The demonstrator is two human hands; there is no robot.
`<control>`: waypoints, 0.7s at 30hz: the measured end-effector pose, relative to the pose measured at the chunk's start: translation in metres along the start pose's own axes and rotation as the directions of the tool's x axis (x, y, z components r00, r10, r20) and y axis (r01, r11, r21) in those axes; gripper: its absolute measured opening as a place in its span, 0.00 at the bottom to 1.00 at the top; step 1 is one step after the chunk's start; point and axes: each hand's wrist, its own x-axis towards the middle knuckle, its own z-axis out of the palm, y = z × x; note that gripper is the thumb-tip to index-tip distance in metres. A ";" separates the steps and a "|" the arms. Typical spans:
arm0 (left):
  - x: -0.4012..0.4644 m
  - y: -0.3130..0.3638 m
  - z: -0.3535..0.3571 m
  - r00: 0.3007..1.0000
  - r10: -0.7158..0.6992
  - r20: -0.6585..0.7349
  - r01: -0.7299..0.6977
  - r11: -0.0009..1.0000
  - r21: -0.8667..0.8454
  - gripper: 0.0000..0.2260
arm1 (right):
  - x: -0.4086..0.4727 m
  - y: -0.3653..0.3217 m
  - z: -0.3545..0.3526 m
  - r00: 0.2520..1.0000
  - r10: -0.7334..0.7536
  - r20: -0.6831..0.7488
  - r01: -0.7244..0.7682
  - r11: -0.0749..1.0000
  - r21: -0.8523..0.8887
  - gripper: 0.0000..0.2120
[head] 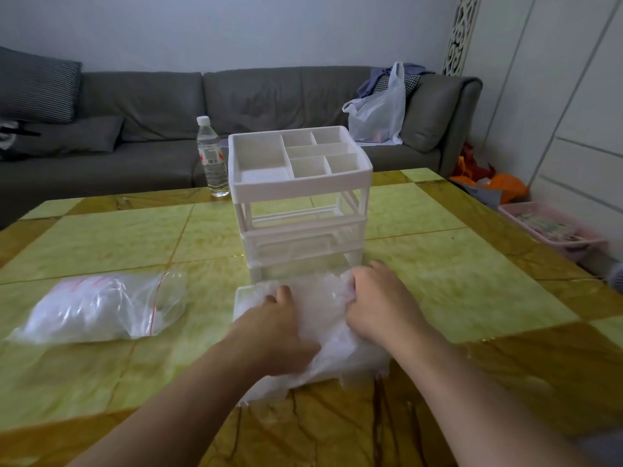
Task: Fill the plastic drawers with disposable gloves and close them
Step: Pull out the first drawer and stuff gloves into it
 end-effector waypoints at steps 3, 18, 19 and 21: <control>0.003 0.002 0.006 1.000 0.005 -0.025 -0.004 0.999 0.042 0.43 | -0.001 -0.004 0.004 1.000 0.026 -0.009 -0.027 0.998 -0.063 0.27; 0.009 -0.002 0.009 0.993 0.097 -0.068 -0.082 0.978 0.191 0.36 | -0.004 -0.026 0.016 0.946 -0.150 0.287 0.171 0.984 -0.049 0.24; 0.008 -0.003 0.009 0.992 0.096 -0.079 -0.081 0.981 0.178 0.35 | -0.003 -0.027 0.018 0.948 -0.112 0.299 0.131 0.990 -0.046 0.27; 0.010 -0.005 0.012 0.987 0.101 -0.121 -0.084 0.986 0.142 0.30 | -0.001 -0.029 0.023 0.948 -0.060 0.313 0.073 0.997 -0.029 0.27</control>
